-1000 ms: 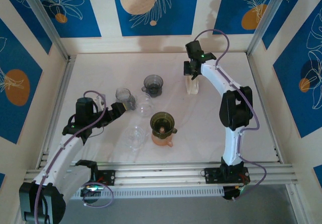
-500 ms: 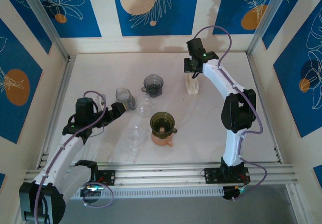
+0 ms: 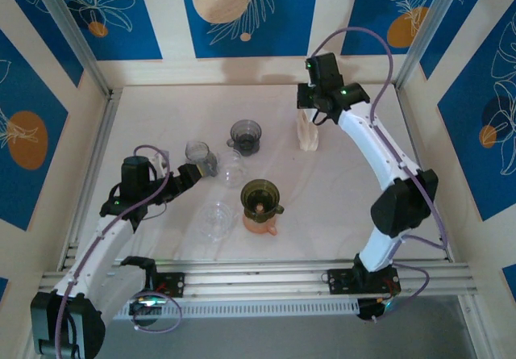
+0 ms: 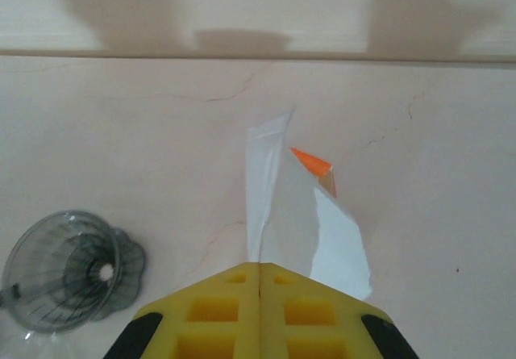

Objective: Place the coffee filter in the dripper

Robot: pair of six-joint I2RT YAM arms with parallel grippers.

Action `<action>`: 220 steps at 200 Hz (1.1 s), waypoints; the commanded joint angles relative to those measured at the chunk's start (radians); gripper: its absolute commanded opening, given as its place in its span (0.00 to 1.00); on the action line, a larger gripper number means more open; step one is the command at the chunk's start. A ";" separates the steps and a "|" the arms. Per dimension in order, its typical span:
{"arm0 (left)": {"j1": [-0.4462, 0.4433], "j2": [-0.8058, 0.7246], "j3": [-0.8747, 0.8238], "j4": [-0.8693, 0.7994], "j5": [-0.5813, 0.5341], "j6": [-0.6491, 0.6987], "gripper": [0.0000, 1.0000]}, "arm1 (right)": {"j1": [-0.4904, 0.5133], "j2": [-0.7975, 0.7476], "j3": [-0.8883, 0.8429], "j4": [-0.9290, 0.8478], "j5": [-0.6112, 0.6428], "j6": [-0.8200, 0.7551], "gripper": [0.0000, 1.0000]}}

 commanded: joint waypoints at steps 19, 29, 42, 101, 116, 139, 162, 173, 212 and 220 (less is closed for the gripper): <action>0.016 -0.012 0.020 -0.005 0.032 -0.006 0.94 | 0.066 -0.197 -0.123 -0.072 -0.042 0.034 0.00; 0.015 -0.012 0.024 -0.009 0.035 -0.006 0.94 | 0.083 -0.241 -0.145 -0.104 -0.064 0.039 0.00; 0.016 -0.015 0.029 -0.010 0.037 -0.008 0.94 | 0.109 -0.301 -0.170 -0.151 -0.110 0.045 0.00; 0.016 -0.024 0.058 -0.023 0.041 -0.004 0.94 | 0.316 -0.453 -0.157 -0.416 -0.276 0.092 0.00; 0.015 -0.022 0.063 -0.021 0.042 -0.005 0.95 | 0.377 -0.447 -0.131 -0.485 -0.295 0.118 0.00; 0.016 -0.015 0.071 -0.014 0.053 -0.010 0.95 | 0.461 -0.424 -0.092 -0.574 -0.300 0.157 0.00; 0.017 -0.007 0.078 -0.007 0.061 -0.008 0.95 | 0.508 -0.385 -0.055 -0.639 -0.316 0.179 0.00; 0.015 -0.001 0.079 0.000 0.067 -0.008 0.95 | 0.517 -0.361 -0.038 -0.668 -0.325 0.186 0.00; 0.016 0.017 0.073 0.027 0.088 -0.014 0.95 | 0.533 -0.255 0.055 -0.751 -0.321 0.182 0.00; 0.016 0.020 0.072 0.034 0.092 -0.015 0.95 | 0.536 -0.233 0.074 -0.760 -0.314 0.176 0.00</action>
